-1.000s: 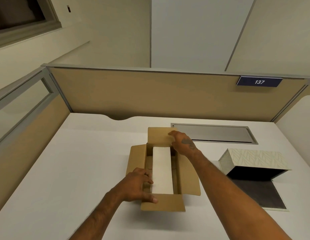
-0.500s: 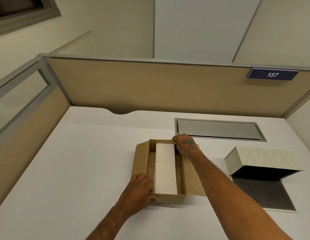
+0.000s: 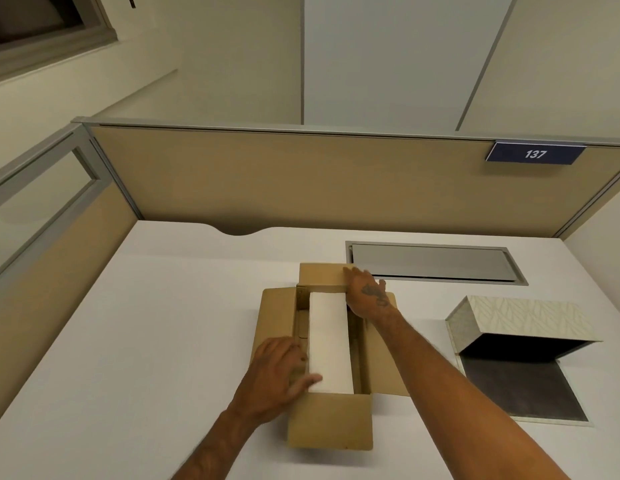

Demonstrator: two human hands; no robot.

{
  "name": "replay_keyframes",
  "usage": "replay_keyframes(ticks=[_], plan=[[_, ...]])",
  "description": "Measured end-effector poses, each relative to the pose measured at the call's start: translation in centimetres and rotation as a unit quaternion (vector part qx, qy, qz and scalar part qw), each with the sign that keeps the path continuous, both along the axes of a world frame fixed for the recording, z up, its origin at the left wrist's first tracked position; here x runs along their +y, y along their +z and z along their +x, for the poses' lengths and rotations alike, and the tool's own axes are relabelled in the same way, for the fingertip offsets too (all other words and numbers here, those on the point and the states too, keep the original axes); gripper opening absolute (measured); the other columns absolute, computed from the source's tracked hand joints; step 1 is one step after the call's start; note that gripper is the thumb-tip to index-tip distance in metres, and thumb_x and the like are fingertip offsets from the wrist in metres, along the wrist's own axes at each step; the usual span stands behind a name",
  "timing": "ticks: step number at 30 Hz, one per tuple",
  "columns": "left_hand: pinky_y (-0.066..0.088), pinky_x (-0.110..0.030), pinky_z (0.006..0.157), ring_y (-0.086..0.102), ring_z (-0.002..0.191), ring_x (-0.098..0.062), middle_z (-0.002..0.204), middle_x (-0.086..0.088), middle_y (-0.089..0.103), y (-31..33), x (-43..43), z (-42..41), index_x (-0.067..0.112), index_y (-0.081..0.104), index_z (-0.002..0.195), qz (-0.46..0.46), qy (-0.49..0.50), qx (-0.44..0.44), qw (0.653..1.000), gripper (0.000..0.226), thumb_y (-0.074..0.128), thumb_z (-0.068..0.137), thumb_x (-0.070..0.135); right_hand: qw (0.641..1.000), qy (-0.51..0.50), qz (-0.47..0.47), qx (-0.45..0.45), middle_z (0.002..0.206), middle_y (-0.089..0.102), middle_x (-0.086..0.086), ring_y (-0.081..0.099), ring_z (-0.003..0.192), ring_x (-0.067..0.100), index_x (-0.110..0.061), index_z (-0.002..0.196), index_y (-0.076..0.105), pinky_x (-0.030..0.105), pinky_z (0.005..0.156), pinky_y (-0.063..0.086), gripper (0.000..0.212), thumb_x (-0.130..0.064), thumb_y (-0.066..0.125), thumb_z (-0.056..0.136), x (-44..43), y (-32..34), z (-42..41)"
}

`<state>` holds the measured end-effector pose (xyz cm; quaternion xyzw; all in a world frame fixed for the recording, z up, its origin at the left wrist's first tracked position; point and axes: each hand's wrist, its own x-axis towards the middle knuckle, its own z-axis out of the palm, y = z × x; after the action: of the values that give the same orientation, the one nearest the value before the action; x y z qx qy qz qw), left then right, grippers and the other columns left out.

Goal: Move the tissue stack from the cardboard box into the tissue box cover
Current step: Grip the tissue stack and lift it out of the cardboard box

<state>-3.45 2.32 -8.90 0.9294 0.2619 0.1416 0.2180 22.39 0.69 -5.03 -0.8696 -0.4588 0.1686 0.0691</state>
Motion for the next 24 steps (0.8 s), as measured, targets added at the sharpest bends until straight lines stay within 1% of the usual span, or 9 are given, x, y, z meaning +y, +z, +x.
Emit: replay_keyframes(ticks=[2,5,7,9,12,15,17,20,24], plan=[[0.03,-0.044,0.116,0.046,0.131,-0.015,0.138,0.0,0.055,0.4,0.8,1.2,0.024,0.058,0.125,0.031,0.076,-0.016,0.996,0.069,0.028,0.087,0.073,0.99,-0.082,0.092,0.063,0.158,0.027,0.009,0.024,0.145,0.032,-0.016,0.151,0.022,0.051,0.12,0.022,0.058,-0.013,0.045,0.098,-0.4,0.7,-1.3],[0.007,-0.054,0.118,0.019,0.148,-0.028,0.159,-0.005,0.026,0.8,2.1,3.2,0.03,0.04,0.143,0.01,0.179,0.033,0.983,0.07,0.037,0.086,0.07,0.947,-0.168,0.22,0.166,0.152,0.038,0.008,0.038,0.139,0.028,-0.017,0.148,0.03,0.045,0.115,0.036,0.052,-0.018,0.048,0.099,-2.2,1.0,-4.9],[0.007,-0.058,0.118,0.001,0.15,-0.031,0.164,-0.005,0.005,0.2,2.6,4.0,0.036,0.024,0.149,-0.025,0.203,0.087,0.975,0.076,0.038,0.084,0.073,0.931,-0.194,0.222,0.217,0.152,0.039,0.005,0.041,0.137,0.026,-0.019,0.148,0.031,0.043,0.112,0.04,0.054,-0.024,0.051,0.098,-3.6,0.7,-7.5],[0.013,-0.057,0.118,-0.006,0.15,-0.032,0.164,-0.005,-0.003,-0.7,2.6,4.3,0.038,0.015,0.15,-0.029,0.206,0.115,0.971,0.078,0.037,0.085,0.072,0.924,-0.215,0.198,0.245,0.156,0.032,0.005,0.036,0.141,0.026,-0.019,0.15,0.025,0.044,0.114,0.037,0.06,-0.029,0.051,0.097,-4.6,0.0,-9.4],[0.027,-0.05,0.117,-0.001,0.15,-0.033,0.164,-0.006,0.003,-1.4,2.5,4.4,0.035,0.017,0.151,-0.024,0.208,0.112,0.971,0.071,0.042,0.089,0.061,0.906,-0.263,0.171,0.282,0.157,0.028,0.006,0.033,0.143,0.028,-0.017,0.152,0.017,0.044,0.116,0.034,0.069,-0.034,0.054,0.096,-5.2,-1.1,-10.9],[0.035,-0.047,0.114,0.006,0.15,-0.032,0.163,-0.007,0.011,-1.7,2.5,4.2,0.033,0.022,0.15,-0.019,0.208,0.108,0.972,0.064,0.043,0.092,0.051,0.87,-0.33,0.119,0.346,0.152,0.037,0.009,0.041,0.137,0.032,-0.014,0.149,0.022,0.046,0.112,0.039,0.071,-0.041,0.055,0.094,-5.3,-2.1,-11.2],[0.036,-0.047,0.113,0.008,0.149,-0.032,0.163,-0.007,0.014,-1.6,2.5,4.2,0.033,0.024,0.15,-0.02,0.211,0.101,0.972,0.062,0.044,0.093,0.047,0.848,-0.354,0.093,0.384,0.147,0.044,0.011,0.048,0.131,0.032,-0.012,0.145,0.03,0.045,0.108,0.044,0.067,-0.045,0.055,0.093,-5.3,-2.5,-10.7],[0.033,-0.046,0.115,0.009,0.149,-0.031,0.162,-0.007,0.016,-1.6,2.3,4.4,0.033,0.026,0.149,-0.014,0.211,0.106,0.972,0.061,0.044,0.093,0.046,0.809,-0.377,0.105,0.439,0.137,0.054,0.012,0.056,0.12,0.03,-0.009,0.138,0.042,0.044,0.103,0.049,0.06,-0.044,0.057,0.092,-5.2,-2.9,-10.0],[0.032,-0.045,0.115,0.011,0.149,-0.03,0.162,-0.006,0.017,-1.7,2.3,4.4,0.033,0.027,0.149,-0.015,0.214,0.098,0.972,0.061,0.045,0.092,0.045,0.792,-0.384,0.11,0.462,0.128,0.059,0.012,0.06,0.11,0.029,-0.01,0.131,0.049,0.04,0.095,0.053,0.054,-0.042,0.061,0.09,-5.1,-3.4,-9.7]])
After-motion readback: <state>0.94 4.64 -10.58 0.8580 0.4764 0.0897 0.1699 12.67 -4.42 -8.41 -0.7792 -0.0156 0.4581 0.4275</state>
